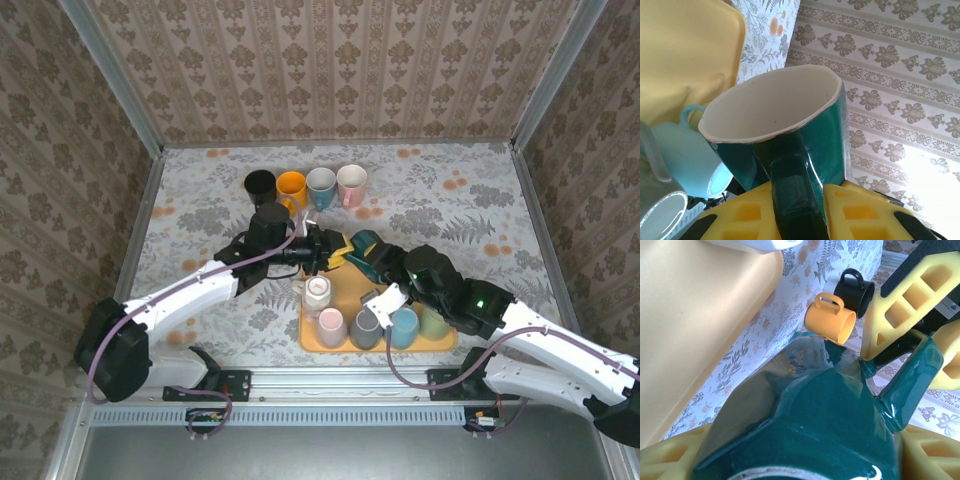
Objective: Turn the mug right side up
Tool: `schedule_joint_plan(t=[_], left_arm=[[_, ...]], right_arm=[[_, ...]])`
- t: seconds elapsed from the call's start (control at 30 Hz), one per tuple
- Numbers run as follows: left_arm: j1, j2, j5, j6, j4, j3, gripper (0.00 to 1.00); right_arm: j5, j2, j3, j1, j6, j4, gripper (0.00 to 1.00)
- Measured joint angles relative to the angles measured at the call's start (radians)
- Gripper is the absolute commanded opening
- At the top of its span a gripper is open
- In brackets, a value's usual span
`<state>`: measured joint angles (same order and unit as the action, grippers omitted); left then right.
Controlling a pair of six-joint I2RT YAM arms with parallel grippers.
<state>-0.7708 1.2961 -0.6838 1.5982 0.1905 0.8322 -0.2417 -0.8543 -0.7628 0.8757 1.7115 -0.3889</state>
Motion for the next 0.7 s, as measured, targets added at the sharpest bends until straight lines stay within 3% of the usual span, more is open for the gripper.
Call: schedule_joint_plan(t=[0.1, 0.2, 0.33, 0.4, 0.43, 0.7], left_arm=[[0.0, 0.01, 0.0, 0.007, 0.01, 0.0, 0.0], [0.0, 0.013, 0.002, 0.011, 0.021, -0.001, 0.0], [0.003, 0.013, 0.002, 0.012, 0.023, -0.001, 0.0], [0.006, 0.013, -0.001, 0.011, 0.022, -0.001, 0.0], [0.008, 0.013, -0.002, 0.01, 0.02, -0.001, 0.0], [0.015, -0.012, -0.002, -0.131, -0.046, 0.022, 0.0]], right_arm=[[-0.012, -0.006, 0.0, 0.0, 0.004, 0.0, 0.44], [-0.018, -0.007, 0.0, 0.0, 0.003, 0.0, 0.57], [-0.018, -0.008, 0.0, 0.0, -0.012, 0.0, 0.66], [-0.018, -0.01, 0.0, 0.0, -0.021, 0.002, 0.81], [-0.018, -0.012, 0.0, 0.0, -0.031, 0.005, 0.99], [-0.021, -0.013, -0.001, 0.001, -0.164, 0.029, 1.0]])
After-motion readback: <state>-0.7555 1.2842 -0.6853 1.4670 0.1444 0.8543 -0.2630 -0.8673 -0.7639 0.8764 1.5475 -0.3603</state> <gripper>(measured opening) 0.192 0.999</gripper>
